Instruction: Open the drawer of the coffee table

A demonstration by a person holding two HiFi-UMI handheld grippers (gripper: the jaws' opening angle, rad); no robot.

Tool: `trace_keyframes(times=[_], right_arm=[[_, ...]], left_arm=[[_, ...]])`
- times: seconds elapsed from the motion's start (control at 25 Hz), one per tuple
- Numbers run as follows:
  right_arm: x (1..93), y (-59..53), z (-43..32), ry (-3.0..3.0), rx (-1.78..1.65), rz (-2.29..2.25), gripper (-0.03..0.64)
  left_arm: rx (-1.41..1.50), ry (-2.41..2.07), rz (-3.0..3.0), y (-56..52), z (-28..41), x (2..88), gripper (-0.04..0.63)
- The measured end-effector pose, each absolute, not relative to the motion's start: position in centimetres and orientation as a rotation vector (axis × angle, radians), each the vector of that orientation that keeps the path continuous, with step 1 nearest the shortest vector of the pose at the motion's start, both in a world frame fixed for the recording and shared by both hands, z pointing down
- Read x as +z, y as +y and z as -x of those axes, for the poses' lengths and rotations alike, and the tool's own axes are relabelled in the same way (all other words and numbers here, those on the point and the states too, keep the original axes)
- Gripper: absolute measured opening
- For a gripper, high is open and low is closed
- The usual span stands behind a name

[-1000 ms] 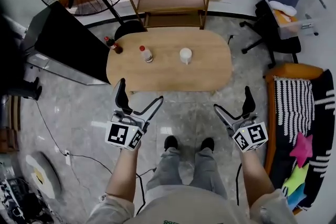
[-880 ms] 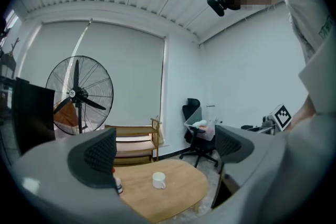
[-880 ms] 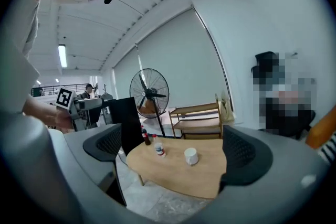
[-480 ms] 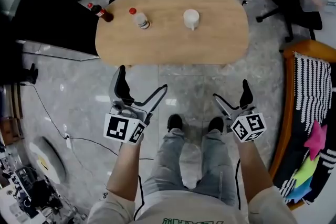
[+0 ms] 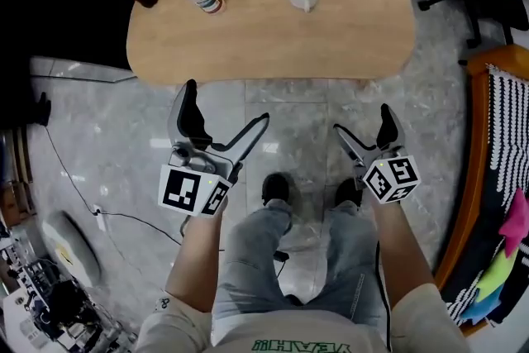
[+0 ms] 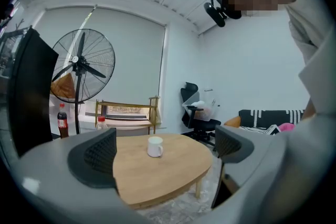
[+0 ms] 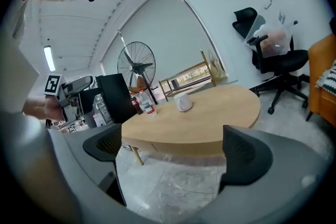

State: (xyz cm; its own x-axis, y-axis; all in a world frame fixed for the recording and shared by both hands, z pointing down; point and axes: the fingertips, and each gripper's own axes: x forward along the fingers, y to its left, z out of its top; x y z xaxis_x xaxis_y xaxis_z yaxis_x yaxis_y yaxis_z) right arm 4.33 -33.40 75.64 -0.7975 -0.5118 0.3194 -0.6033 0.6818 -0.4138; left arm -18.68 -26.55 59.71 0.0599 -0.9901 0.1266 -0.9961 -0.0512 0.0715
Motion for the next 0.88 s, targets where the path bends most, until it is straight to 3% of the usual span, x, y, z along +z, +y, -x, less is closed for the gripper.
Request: trace_keyframes(times=[0.4, 0.88], right_arm=[[87.7, -35.8, -2.9, -2.719, 0.966, -0.954, 0.589], [98.2, -40.0, -0.1, -2.748, 1.600, -1.027, 0.586]], left_arm=[[0.069, -1.993, -2.180, -28.2, 16.4, 71.5, 0.565], [0.104, -1.984, -2.300, -29.7, 16.9, 72.8, 0.565]])
